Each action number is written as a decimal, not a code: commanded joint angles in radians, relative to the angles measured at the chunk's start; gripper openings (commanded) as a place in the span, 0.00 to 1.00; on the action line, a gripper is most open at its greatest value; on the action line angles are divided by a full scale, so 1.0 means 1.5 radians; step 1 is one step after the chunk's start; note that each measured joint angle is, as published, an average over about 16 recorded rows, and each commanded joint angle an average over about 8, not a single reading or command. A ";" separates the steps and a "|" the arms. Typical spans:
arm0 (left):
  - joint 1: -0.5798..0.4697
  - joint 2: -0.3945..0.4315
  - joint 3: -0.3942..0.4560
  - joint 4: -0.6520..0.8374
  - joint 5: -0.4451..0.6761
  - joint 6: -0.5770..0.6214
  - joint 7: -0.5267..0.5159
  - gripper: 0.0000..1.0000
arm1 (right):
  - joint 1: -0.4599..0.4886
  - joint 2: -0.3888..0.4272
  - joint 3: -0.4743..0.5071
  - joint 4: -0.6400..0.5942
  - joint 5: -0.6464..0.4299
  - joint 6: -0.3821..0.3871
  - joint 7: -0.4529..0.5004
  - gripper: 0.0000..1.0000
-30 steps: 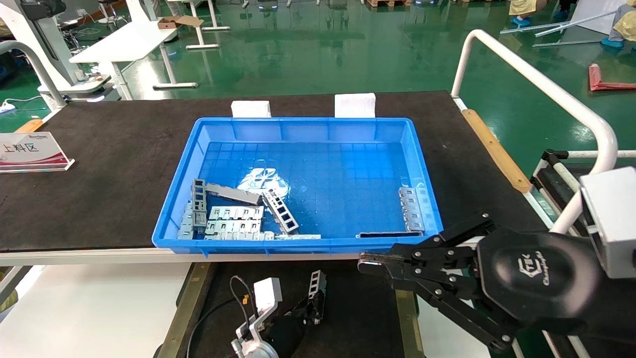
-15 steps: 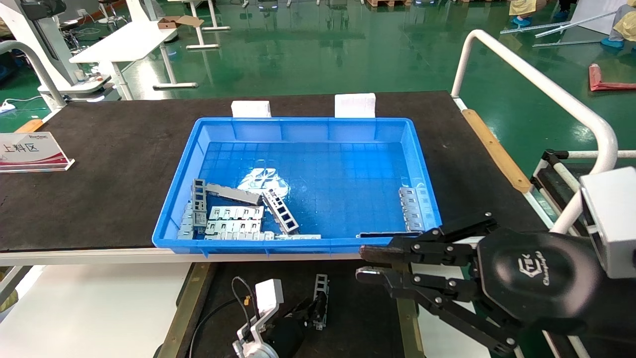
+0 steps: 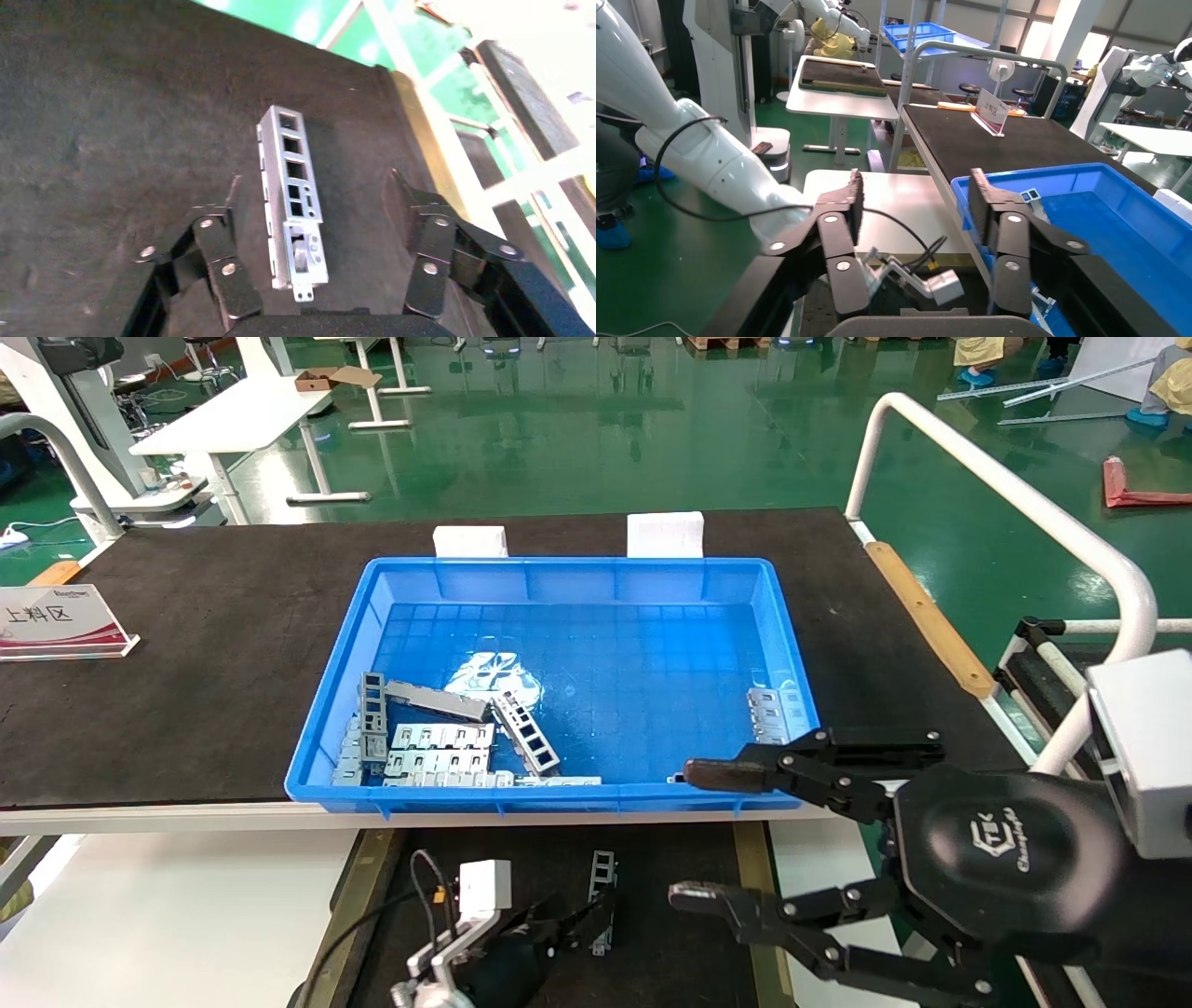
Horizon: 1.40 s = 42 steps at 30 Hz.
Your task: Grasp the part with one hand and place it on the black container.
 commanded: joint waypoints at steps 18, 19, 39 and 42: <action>0.021 -0.209 -0.019 -0.111 -0.003 0.282 0.020 1.00 | 0.000 0.000 0.000 0.000 0.000 0.000 0.000 1.00; 0.021 -0.218 -0.021 -0.115 -0.004 0.291 0.021 1.00 | 0.000 0.000 0.000 0.000 0.000 0.000 0.000 1.00; 0.063 -0.355 -0.097 -0.199 -0.043 0.401 0.112 1.00 | 0.000 0.000 -0.001 0.000 0.001 0.000 0.000 1.00; 0.071 -0.359 -0.110 -0.202 -0.052 0.403 0.129 1.00 | 0.000 0.000 -0.001 0.000 0.001 0.000 0.000 1.00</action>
